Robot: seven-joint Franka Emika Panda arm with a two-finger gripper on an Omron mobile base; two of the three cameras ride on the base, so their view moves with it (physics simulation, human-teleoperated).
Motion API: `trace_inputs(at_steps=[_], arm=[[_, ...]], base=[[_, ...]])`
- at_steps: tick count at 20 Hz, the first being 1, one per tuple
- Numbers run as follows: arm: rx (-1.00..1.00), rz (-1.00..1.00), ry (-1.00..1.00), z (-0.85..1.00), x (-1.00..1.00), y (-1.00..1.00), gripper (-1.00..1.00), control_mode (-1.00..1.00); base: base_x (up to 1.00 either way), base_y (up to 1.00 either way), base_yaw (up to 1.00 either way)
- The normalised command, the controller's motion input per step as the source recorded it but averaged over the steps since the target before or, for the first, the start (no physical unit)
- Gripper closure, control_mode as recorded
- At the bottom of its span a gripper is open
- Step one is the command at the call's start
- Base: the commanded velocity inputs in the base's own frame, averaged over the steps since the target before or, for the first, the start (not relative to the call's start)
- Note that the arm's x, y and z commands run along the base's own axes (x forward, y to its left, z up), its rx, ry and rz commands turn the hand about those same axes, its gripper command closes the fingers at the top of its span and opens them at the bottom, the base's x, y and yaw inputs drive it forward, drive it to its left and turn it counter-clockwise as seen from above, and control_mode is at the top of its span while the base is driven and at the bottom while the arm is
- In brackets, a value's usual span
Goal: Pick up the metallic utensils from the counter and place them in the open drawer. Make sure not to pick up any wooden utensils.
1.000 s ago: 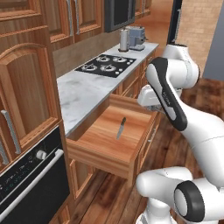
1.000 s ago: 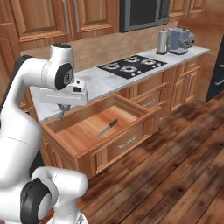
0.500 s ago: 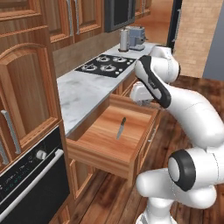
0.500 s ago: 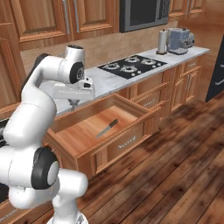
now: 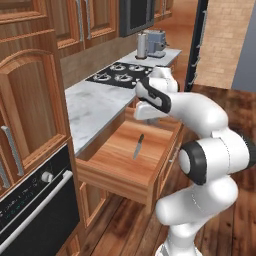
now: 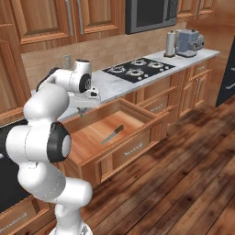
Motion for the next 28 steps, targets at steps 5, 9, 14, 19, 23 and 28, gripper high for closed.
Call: trace_inputs(at_steps=[5, 9, 14, 19, 23, 28], arm=[[-0.1, -0.15, -0.02, -0.99, 0.22, 0.14, 1.0, -1.0], [-0.08, -0.19, 0.0, -0.84, 0.19, 0.01, 1.0, -1.0], [-0.01, -0.14, 0.0, -0.17, 0.0, 0.0, 1.0, -1.0], [0.0, -0.04, 0.1, -0.26, 0.23, -0.01, 1.0, -1.0], [0.0, -0.09, 0.11, -0.28, 0.41, 0.0, 1.0, -1.0], [0.0, -0.13, 0.11, -0.18, 0.31, 0.0, 1.0, -1.0]], base=[[0.0, 0.0, 0.0], [0.0, 0.0, 0.0], [0.0, 0.0, 0.0], [0.0, 0.0, 0.0], [0.0, 0.0, 0.0], [0.0, 0.0, 0.0]])
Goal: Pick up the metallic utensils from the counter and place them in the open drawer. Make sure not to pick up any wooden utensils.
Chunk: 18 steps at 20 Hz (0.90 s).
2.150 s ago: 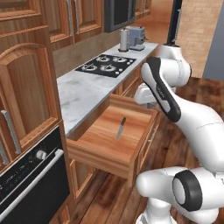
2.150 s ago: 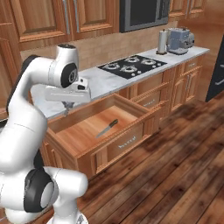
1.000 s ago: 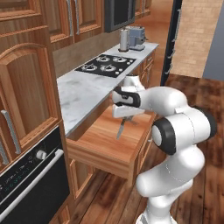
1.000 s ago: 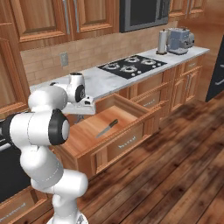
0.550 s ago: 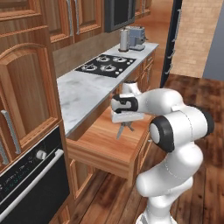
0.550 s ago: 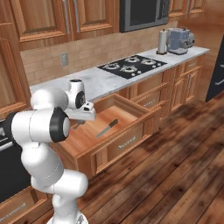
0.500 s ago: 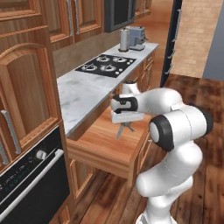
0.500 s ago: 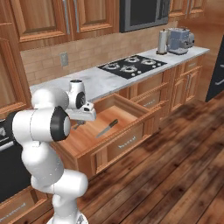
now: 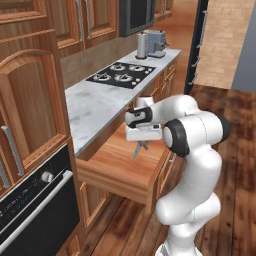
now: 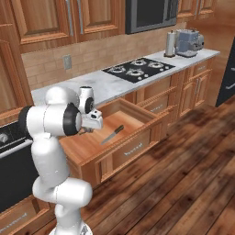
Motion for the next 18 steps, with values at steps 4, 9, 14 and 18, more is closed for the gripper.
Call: trace_inputs(at_steps=[4, 9, 14, 18], arm=[[0.0, -0.16, 0.02, -0.23, 0.38, 0.0, 1.0, -1.0], [0.0, -0.1, -0.06, -0.15, 0.27, 0.0, 1.0, -1.0], [0.0, 0.0, -0.13, -0.02, 0.03, 0.0, 1.0, -1.0], [0.0, 0.01, -0.22, 0.0, -0.11, 0.0, 1.0, -1.0]], base=[[0.0, 0.0, 0.0], [0.0, 0.0, 0.0], [0.0, 0.0, 0.0], [0.0, 0.0, 0.0]])
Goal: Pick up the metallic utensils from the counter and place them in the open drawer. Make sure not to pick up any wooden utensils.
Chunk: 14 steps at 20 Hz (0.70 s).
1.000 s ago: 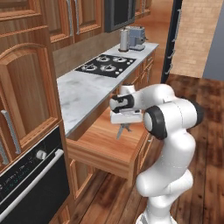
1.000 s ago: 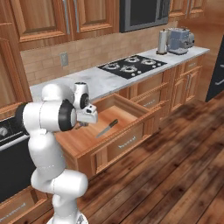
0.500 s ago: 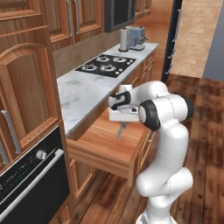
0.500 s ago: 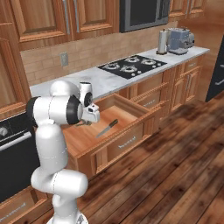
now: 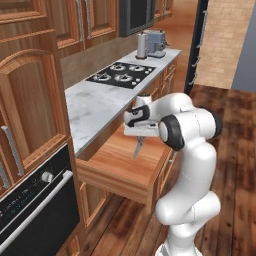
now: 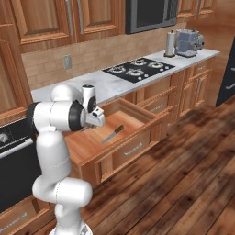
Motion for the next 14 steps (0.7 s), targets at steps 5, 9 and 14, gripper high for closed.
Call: trace_inputs(at_steps=[5, 9, 14], arm=[[0.0, 0.04, -0.29, -0.06, -0.01, 0.0, 1.0, -1.0], [0.0, 0.0, -0.17, -0.33, 0.17, 0.0, 1.0, -1.0], [0.0, 0.0, -0.09, -0.47, 0.25, 0.0, 1.0, -1.0]], base=[[0.0, 0.0, 0.0], [0.0, 0.0, 0.0], [0.0, 0.0, 0.0]])
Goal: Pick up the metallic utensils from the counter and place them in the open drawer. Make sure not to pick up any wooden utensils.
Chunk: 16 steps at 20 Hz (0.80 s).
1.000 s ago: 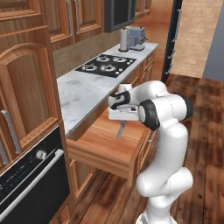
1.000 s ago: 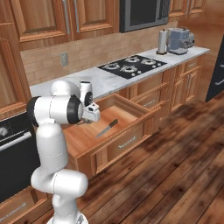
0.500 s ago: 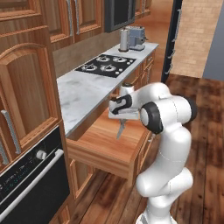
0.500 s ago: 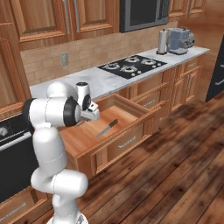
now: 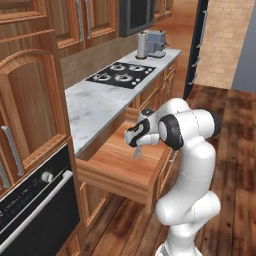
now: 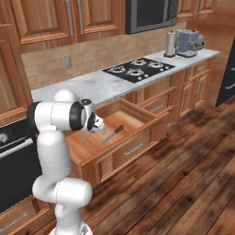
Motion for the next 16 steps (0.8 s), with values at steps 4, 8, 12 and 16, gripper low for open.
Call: trace_inputs(at_steps=[4, 8, 12, 16], arm=[[0.0, 0.0, -0.07, -0.43, 0.17, 0.0, 1.0, -1.0], [0.0, 0.0, -0.05, -0.19, 0.08, 0.0, 1.0, -1.0], [0.0, 0.0, -0.01, -0.19, 0.02, 0.0, 1.0, -1.0], [0.0, 0.0, 0.0, -0.15, 0.0, 0.0, 1.0, -1.0]], base=[[0.0, 0.0, 0.0], [0.0, 0.0, 0.0], [0.0, 0.0, 0.0], [0.0, 0.0, 0.0]])
